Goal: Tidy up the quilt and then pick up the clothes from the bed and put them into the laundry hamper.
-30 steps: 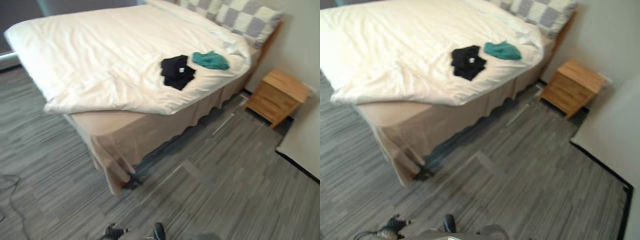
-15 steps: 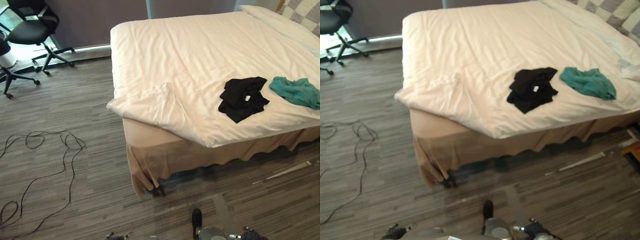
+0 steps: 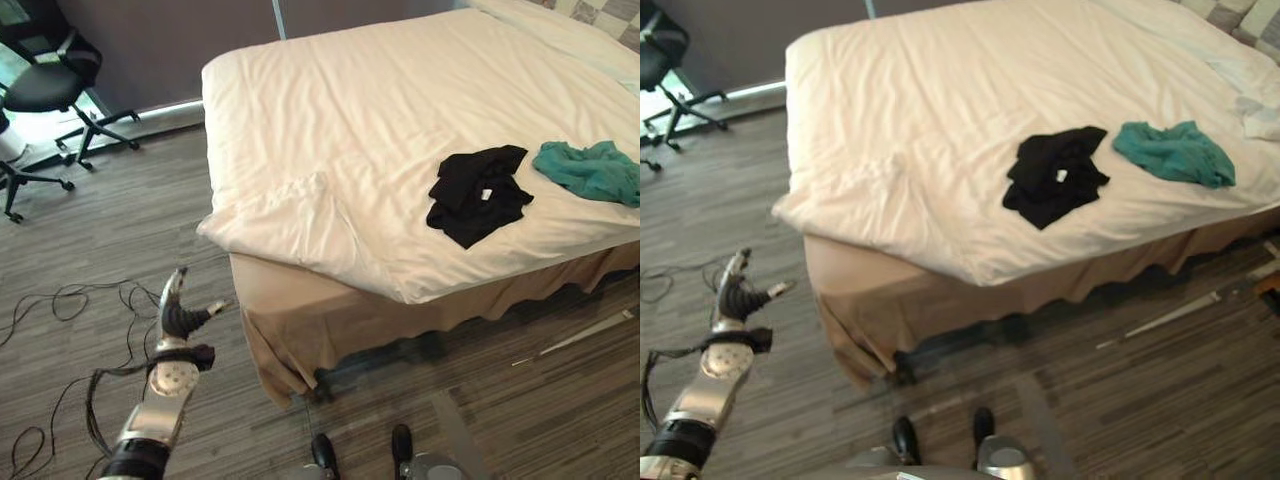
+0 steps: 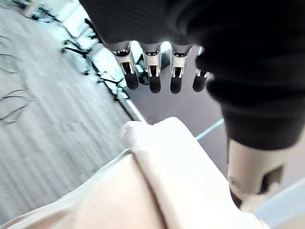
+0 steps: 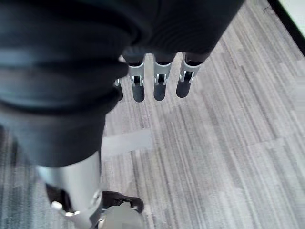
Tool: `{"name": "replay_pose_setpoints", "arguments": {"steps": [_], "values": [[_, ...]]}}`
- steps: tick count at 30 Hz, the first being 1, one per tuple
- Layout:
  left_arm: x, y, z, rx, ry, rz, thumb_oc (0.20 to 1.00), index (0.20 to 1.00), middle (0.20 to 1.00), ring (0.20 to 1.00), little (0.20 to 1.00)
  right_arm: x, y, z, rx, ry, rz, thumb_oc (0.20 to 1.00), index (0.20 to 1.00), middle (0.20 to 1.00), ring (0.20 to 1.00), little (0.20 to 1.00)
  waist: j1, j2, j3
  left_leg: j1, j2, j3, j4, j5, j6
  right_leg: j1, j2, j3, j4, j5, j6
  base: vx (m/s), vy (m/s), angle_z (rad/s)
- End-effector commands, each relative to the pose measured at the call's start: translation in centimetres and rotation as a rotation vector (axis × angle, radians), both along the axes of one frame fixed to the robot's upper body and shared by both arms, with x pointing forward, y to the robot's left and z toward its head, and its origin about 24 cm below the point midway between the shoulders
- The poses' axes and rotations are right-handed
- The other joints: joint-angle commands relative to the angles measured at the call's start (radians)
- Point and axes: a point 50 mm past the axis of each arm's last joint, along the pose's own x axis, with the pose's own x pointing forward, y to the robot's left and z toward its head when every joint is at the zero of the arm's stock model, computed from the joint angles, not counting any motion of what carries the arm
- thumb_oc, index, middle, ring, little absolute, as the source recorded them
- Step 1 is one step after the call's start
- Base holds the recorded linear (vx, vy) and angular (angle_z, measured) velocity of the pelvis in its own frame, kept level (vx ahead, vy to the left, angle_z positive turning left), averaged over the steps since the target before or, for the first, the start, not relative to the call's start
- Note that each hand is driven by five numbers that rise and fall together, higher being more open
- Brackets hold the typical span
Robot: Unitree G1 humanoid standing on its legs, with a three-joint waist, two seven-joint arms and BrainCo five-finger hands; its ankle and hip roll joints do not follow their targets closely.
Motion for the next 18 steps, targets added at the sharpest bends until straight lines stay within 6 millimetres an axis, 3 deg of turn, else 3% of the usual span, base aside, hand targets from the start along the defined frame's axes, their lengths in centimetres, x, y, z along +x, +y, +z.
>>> {"name": "replay_pose_setpoints", "arguments": {"steps": [1, 3, 4, 5, 7, 10, 11, 12, 14, 16, 17, 18], "values": [[4.0, -2.1, 6.2, 0.226, -0.221, -0.107, 1.000, 1.000, 1.000, 1.000, 1.000, 2.9, -1.4, 0.8, -0.055, -0.050, 0.054, 1.000, 1.000, 1.000, 1.000, 1.000, -0.047, 0.018, 0.002, 0.017, 0.017, -0.002, 0.001, -0.052, -0.049, -0.046, -0.084, 0.000, 0.060, -0.118, 0.101, -0.15, 0.054, 0.03], [6.2, -3.6, 8.8, 0.314, -0.304, -0.131, 1.000, 1.000, 1.000, 1.000, 1.000, 4.6, -1.8, 1.2, -0.074, -0.090, 0.075, 1.000, 1.000, 1.000, 1.000, 1.000, -0.070, 0.028, 0.020, -0.044, 0.020, 0.015, 0.001, -0.042, -0.050, -0.133, -0.085, 0.019, 0.071, -0.097, 0.106, -0.22, 0.049, -0.04], [8.0, -4.4, 11.7, 0.422, -0.375, -0.139, 1.000, 1.000, 1.000, 1.000, 1.000, 6.0, -2.0, 1.6, -0.088, -0.130, 0.092, 1.000, 1.000, 1.000, 1.000, 1.000, -0.093, 0.035, 0.033, -0.097, 0.020, 0.027, 0.001, -0.039, -0.051, -0.200, -0.085, 0.033, 0.082, -0.086, 0.114, -0.18, 0.032, -0.12], [8.1, -4.4, 11.8, 0.423, -0.377, -0.139, 1.000, 1.000, 1.000, 1.000, 1.000, 6.1, -2.0, 1.6, -0.087, -0.131, 0.091, 1.000, 1.000, 1.000, 1.000, 1.000, -0.090, 0.035, 0.029, -0.104, 0.021, 0.028, 0.001, -0.036, -0.051, -0.207, -0.084, 0.035, 0.082, -0.082, 0.113, -0.15, 0.028, -0.25], [9.4, -5.0, 14.2, 0.535, -0.416, -0.135, 1.000, 1.000, 1.000, 1.000, 1.000, 6.8, -2.1, 1.9, -0.099, -0.163, 0.095, 1.000, 1.000, 1.000, 1.000, 1.000, -0.105, 0.041, 0.041, -0.150, 0.023, 0.039, 0.001, -0.030, -0.050, -0.265, -0.087, 0.042, 0.097, -0.074, 0.118, -0.09, 0.025, -0.34], [11.2, -4.4, 17.1, 0.689, -0.426, -0.058, 1.000, 1.000, 1.000, 1.000, 1.000, 8.0, -1.7, 2.1, -0.100, -0.219, 0.087, 1.000, 1.000, 1.000, 1.000, 1.000, -0.118, 0.051, 0.061, -0.217, 0.023, 0.052, 0.001, -0.017, -0.049, -0.346, -0.092, 0.057, 0.112, -0.056, 0.127, -0.08, 0.019, -0.17], [11.2, -4.4, 17.1, 0.689, -0.426, -0.058, 1.000, 1.000, 1.000, 1.000, 1.000, 8.0, -1.7, 2.1, -0.100, -0.219, 0.087, 1.000, 1.000, 1.000, 1.000, 1.000, -0.117, 0.051, 0.061, -0.217, 0.023, 0.052, 0.001, -0.017, -0.049, -0.347, -0.092, 0.057, 0.112, -0.056, 0.127, -0.12, 0.013, -0.36], [12.5, -3.2, 20.0, 0.831, -0.403, 0.042, 1.000, 1.000, 1.000, 1.000, 1.000, 9.8, -1.3, 2.5, -0.107, -0.287, 0.084, 1.000, 1.000, 1.000, 1.000, 1.000, -0.133, 0.058, 0.099, -0.277, 0.024, 0.065, 0.002, -0.001, -0.048, -0.419, -0.105, 0.070, 0.124, -0.042, 0.132, -0.10, 0.005, -0.32], [12.9, -2.8, 21.0, 0.882, -0.383, 0.076, 1.000, 1.000, 1.000, 1.000, 1.000, 10.1, -1.1, 2.5, -0.106, -0.301, 0.080, 1.000, 1.000, 1.000, 1.000, 1.000, -0.134, 0.059, 0.107, -0.300, 0.022, 0.069, 0.006, 0.004, -0.048, -0.438, -0.107, 0.072, 0.124, -0.038, 0.133, -0.10, -0.006, -0.23], [13.3, -0.7, 22.0, 1.005, -0.281, 0.180, 1.000, 1.000, 1.000, 1.000, 1.000, 10.8, -0.8, 2.6, -0.104, -0.321, 0.082, 1.000, 1.000, 1.000, 1.000, 1.000, -0.141, 0.065, 0.122, -0.326, 0.021, 0.074, 0.010, 0.010, -0.047, -0.466, -0.108, 0.071, 0.126, -0.030, 0.139, -0.06, 0.007, -0.14], [13.4, 0.4, 21.4, 1.076, -0.183, 0.211, 1.000, 1.000, 1.000, 1.000, 1.000, 11.0, -0.7, 2.6, -0.102, -0.323, 0.088, 1.000, 1.000, 1.000, 1.000, 1.000, -0.146, 0.067, 0.126, -0.331, 0.021, 0.080, 0.010, 0.012, -0.048, -0.473, -0.107, 0.071, 0.124, -0.026, 0.141, -0.03, 0.041, -0.15], [13.4, 1.6, 20.0, 1.141, -0.048, 0.231, 0.906, 0.906, 0.906, 0.906, 0.906, 11.1, -0.5, 2.6, -0.096, -0.320, 0.095, 1.000, 1.000, 1.000, 1.000, 1.000, -0.148, 0.065, 0.129, -0.330, 0.021, 0.086, 0.009, 0.011, -0.047, -0.477, -0.105, 0.076, 0.123, -0.023, 0.142, -0.01, 0.026, -0.16]]}}
